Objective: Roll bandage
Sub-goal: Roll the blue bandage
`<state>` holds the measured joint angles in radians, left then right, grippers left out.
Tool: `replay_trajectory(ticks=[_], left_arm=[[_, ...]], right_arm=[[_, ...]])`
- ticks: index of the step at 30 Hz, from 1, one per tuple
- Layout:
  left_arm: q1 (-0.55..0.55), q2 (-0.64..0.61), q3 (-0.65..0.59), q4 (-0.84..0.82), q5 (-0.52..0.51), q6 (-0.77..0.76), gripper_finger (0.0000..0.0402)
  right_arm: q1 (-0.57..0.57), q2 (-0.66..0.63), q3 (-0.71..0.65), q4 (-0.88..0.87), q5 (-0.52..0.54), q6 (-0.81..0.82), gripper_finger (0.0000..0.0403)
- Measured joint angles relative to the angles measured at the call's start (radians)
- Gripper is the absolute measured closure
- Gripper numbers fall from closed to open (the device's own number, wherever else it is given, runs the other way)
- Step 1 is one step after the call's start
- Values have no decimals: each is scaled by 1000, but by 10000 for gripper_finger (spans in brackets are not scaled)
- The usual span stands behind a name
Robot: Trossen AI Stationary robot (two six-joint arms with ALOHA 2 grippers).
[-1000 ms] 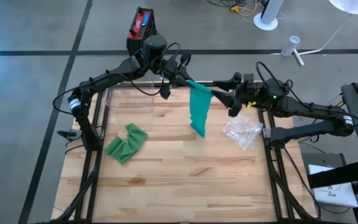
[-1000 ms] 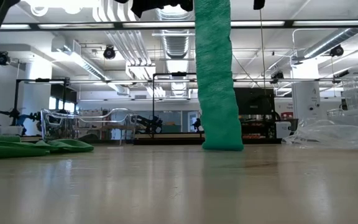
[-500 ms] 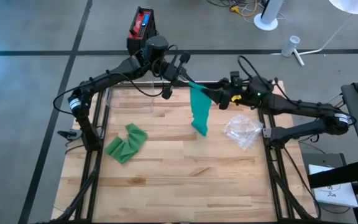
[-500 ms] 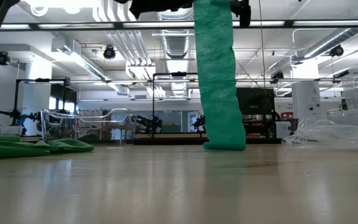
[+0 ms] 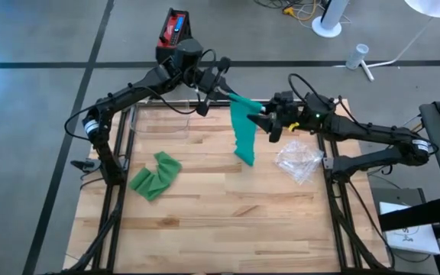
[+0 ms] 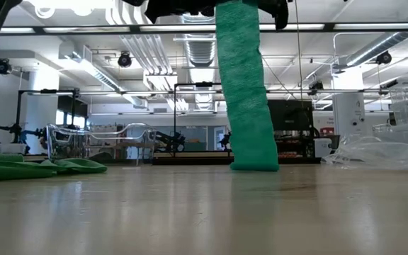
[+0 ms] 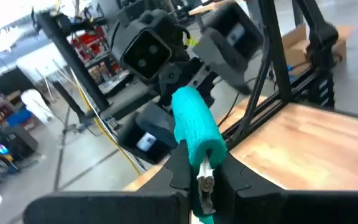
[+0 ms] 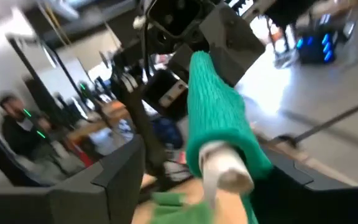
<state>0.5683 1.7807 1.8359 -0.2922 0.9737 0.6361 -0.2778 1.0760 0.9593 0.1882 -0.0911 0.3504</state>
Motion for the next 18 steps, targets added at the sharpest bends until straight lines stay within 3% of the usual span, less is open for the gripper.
replay_trajectory(ticks=[7, 13, 18], left_arm=[[4, -1, 0, 4, 37, -121, 388], [4, -10, 0, 15, 39, -202, 387], [5, -10, 0, 23, 78, -273, 387]], right_arm=[[0, -2, 0, -32, 39, -195, 252], [0, -2, 0, -50, 39, -261, 379], [0, -3, 0, -69, 57, -312, 399]])
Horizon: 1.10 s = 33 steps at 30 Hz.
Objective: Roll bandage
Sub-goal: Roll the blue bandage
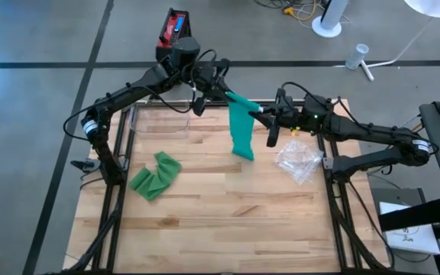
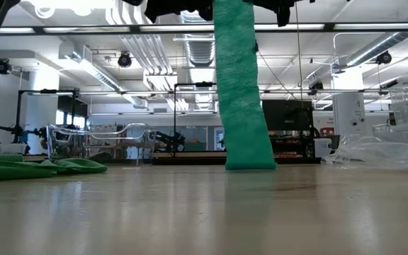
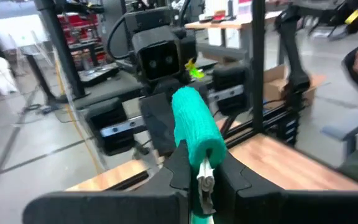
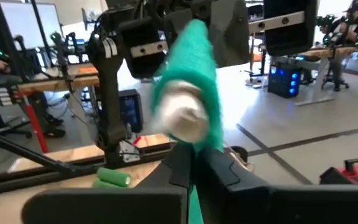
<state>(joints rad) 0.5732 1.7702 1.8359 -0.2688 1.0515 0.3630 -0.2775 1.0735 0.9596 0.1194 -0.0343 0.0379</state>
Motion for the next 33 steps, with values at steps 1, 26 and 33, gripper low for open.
replay_trajectory(ticks=[1, 26, 33], left_arm=[[0, 0, 0, 8, 14, -16, 387], [5, -8, -4, 138, -8, -92, 387], [5, -9, -4, 168, -41, -57, 387]], right_arm=[[0, 0, 0, -12, 10, -11, 400], [0, -18, 0, -101, 133, -151, 403], [0, -21, 19, -113, 127, -147, 374]])
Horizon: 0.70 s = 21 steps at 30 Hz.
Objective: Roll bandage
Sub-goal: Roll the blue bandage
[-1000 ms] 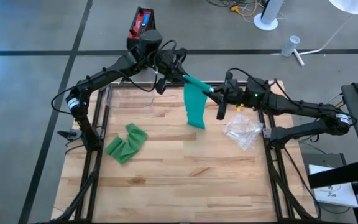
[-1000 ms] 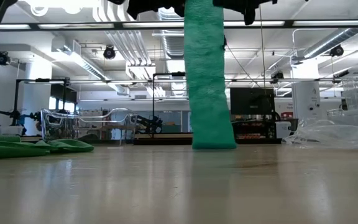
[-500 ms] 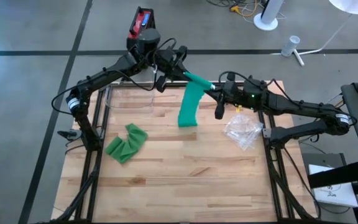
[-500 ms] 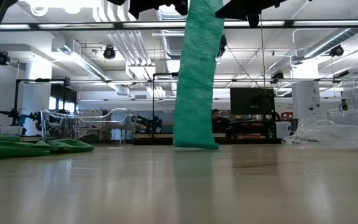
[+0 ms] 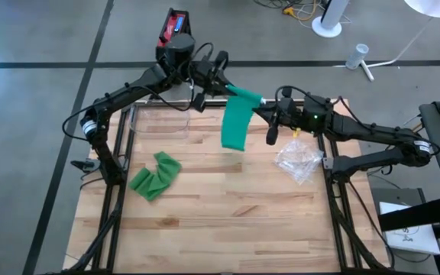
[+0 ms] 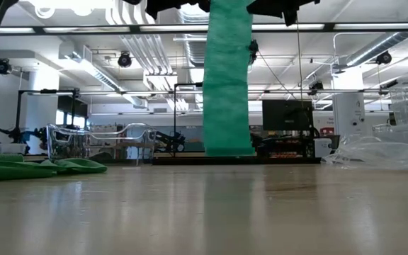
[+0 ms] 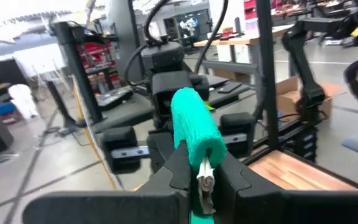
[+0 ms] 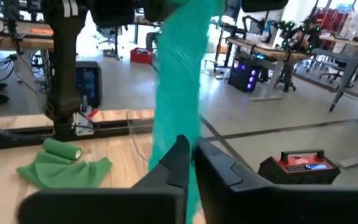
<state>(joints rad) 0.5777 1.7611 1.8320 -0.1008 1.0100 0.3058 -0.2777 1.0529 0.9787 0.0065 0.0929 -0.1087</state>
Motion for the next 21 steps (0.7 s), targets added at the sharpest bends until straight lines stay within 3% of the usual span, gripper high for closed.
replay_trajectory(ticks=[8, 13, 16, 21], left_arm=[[0, -8, 0, 20, -3, 26, 386], [2, -15, 0, 14, -4, 42, 386], [2, -18, 0, 15, -5, 60, 386], [2, -19, 0, 15, -5, 62, 386]], right_arm=[[0, -15, 58, -30, -146, 63, 261], [-2, -84, 102, -172, -78, 50, 199], [-2, -108, 98, -159, -20, 37, 173], [-2, -95, 93, -62, -13, 55, 174]])
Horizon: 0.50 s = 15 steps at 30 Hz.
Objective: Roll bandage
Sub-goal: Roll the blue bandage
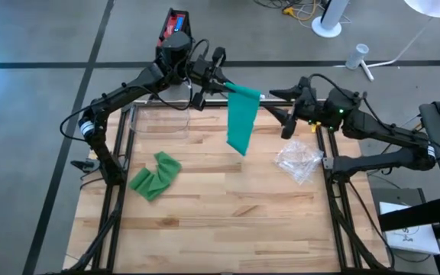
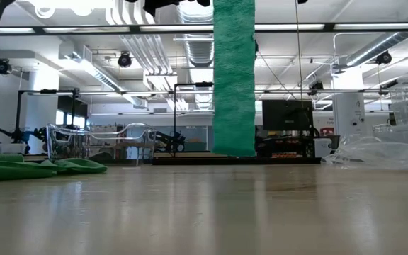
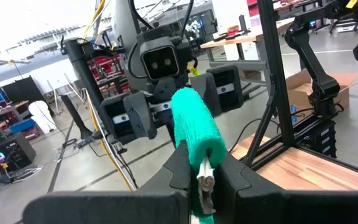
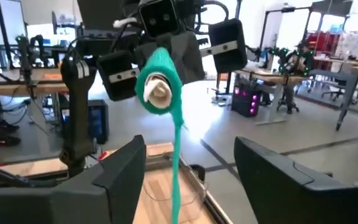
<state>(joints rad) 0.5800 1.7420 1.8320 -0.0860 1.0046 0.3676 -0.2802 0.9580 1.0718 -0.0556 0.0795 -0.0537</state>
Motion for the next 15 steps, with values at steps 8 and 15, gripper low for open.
replay_trajectory(ticks=[8, 15], left_arm=[[0, 0, 0, 0, 0, -4, 386], [0, 0, 0, -1, 0, -10, 386]], right_arm=[[0, 95, 5, 68, -4, 29, 272], [0, 89, 18, 68, -4, 48, 381]])
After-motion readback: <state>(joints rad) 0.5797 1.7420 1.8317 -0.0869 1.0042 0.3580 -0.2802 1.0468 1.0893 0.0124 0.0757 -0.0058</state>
